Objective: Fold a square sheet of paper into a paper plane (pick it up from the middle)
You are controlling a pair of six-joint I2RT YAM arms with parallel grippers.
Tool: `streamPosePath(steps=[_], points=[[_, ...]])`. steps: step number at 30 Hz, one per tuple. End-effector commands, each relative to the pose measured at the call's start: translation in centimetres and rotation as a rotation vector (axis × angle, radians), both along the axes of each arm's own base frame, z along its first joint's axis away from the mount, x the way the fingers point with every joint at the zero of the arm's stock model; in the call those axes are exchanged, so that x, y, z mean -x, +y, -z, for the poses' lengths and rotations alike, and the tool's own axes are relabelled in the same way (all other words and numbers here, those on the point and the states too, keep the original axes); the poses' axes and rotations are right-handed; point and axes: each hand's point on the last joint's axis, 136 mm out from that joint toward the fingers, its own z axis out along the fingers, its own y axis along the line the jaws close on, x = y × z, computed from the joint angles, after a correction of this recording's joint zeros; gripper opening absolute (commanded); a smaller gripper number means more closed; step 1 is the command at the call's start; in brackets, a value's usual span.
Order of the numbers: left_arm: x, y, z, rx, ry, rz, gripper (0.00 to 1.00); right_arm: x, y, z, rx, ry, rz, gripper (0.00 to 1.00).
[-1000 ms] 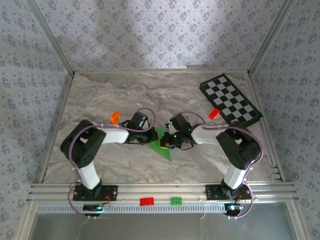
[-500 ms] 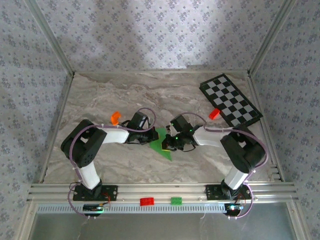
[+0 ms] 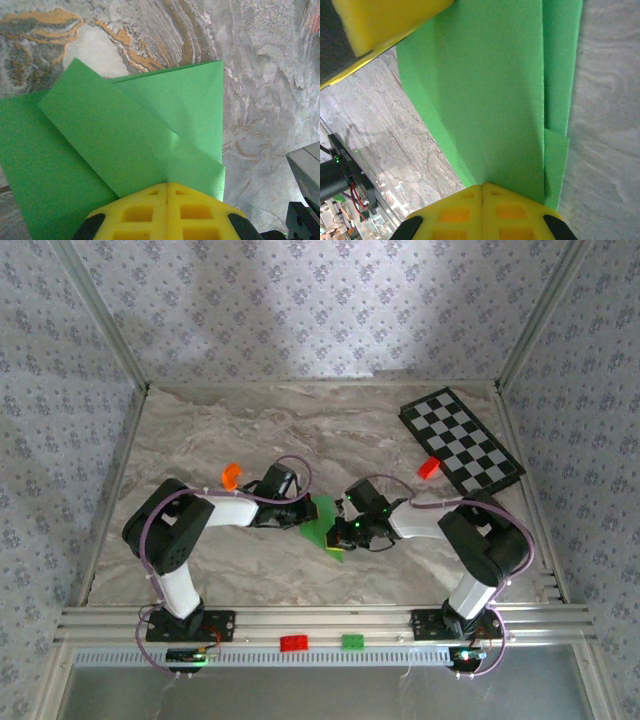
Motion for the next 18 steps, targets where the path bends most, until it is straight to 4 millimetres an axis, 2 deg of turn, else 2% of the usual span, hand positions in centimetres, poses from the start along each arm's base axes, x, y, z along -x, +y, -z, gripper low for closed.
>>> streamPosePath(steps=[1,14,18], points=[[3.2,4.2,6.0,-0.205,0.148,-0.033,0.02,3.1,-2.3,2.3,0.089,0.109,0.001,0.04],[3.3,4.3,6.4,-0.204,0.159,-0.034,0.02,4.3,-3.2,1.3,-0.01,0.153,0.045,0.06],[3.3,4.1,6.2,-0.196,0.157,-0.033,0.02,2.8,-2.7,-1.2,-0.026,0.1,0.051,0.04]])
